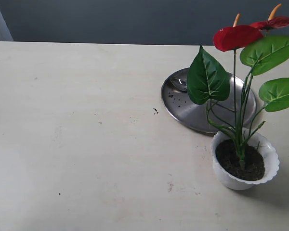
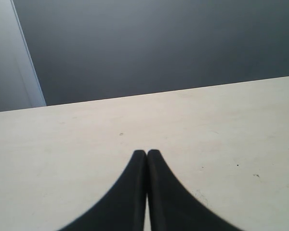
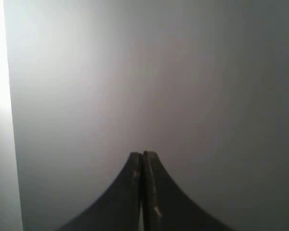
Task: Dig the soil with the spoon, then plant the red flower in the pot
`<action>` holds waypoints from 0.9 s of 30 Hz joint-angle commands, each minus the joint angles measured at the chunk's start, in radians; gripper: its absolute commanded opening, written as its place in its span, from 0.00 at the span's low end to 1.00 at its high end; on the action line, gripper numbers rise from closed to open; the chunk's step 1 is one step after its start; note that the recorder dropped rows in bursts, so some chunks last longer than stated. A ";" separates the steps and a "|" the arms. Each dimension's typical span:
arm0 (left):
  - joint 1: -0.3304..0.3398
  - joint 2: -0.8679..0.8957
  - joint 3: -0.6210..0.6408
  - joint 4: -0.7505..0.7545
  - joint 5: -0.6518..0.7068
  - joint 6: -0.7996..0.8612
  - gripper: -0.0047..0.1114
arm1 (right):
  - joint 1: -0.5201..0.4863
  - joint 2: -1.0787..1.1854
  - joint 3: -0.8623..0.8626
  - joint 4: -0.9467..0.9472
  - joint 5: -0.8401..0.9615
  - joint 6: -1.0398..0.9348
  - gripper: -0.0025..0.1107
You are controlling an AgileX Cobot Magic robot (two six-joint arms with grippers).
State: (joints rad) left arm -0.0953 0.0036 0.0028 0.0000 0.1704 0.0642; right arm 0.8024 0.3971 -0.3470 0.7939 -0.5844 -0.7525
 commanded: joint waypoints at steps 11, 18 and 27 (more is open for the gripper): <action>-0.007 -0.004 -0.003 0.000 -0.007 0.000 0.04 | -0.467 -0.184 0.033 0.420 0.629 -0.364 0.02; -0.007 -0.004 -0.003 0.000 -0.007 0.000 0.04 | -0.650 -0.311 0.216 0.429 0.816 -0.268 0.02; -0.007 -0.004 -0.003 0.000 -0.007 0.000 0.04 | -0.650 -0.311 0.272 0.341 0.738 -0.246 0.02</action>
State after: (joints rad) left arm -0.0953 0.0036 0.0028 0.0000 0.1704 0.0642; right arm 0.1554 0.0942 -0.0736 1.1942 0.1859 -1.0135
